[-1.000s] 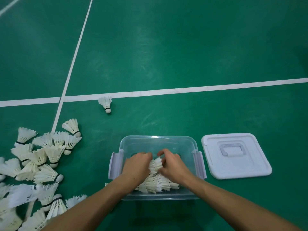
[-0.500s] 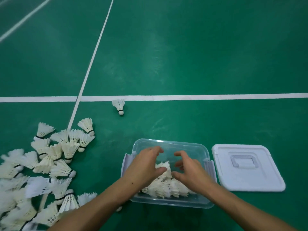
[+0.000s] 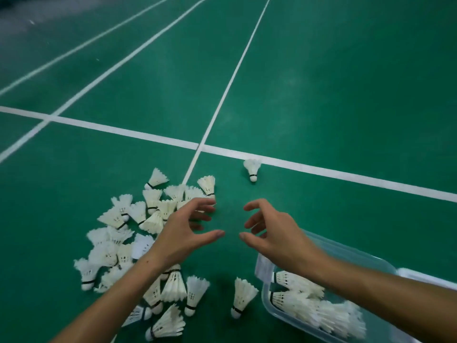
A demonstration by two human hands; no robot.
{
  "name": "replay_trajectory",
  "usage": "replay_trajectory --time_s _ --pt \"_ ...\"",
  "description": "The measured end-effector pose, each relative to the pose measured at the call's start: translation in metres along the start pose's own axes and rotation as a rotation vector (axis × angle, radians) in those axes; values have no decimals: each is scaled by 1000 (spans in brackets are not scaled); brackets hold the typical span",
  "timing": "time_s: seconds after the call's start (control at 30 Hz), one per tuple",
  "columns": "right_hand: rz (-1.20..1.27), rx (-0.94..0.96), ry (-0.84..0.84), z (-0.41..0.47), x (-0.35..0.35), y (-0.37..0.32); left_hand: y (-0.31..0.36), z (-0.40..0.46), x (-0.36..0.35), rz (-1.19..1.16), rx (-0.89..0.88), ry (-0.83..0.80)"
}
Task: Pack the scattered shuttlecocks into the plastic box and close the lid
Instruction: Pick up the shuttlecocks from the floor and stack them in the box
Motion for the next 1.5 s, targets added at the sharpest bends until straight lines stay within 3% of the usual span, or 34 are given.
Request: replay_trajectory --time_s 0.2,0.33,0.47,0.63,0.8,1.0,1.23,1.37,1.5 --pt "59 42 -117 67 -90 -19 -96 -7 60 86 161 102" --pt "44 32 -117 102 -131 -5 -135 0 68 249 180 108" --pt "-70 16 -50 133 -152 16 -152 29 61 504 124 79" --pt "-194 83 -23 166 -176 21 -162 63 45 736 100 -139" --pt "-249 82 -87 175 -194 23 -146 52 35 1111 -71 -95" --pt "-267 133 -83 158 -151 24 -137 37 13 1114 -164 -111" --pt "-181 166 -24 108 -39 14 -135 42 -6 1174 -345 -299" --pt "-91 124 41 66 22 20 -132 45 -11 1212 -362 -427" --pt "-4 75 140 15 63 37 -126 49 -15 1216 -342 -423"
Point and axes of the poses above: each hand's wrist, its own z-axis towards the middle knuckle, its own x-axis out of the back of the hand, y = z × x, the point moved 8 cm from there along z, towards the middle knuckle, and after that the axes turned 12 degrees about z, right-handed, at the moved point
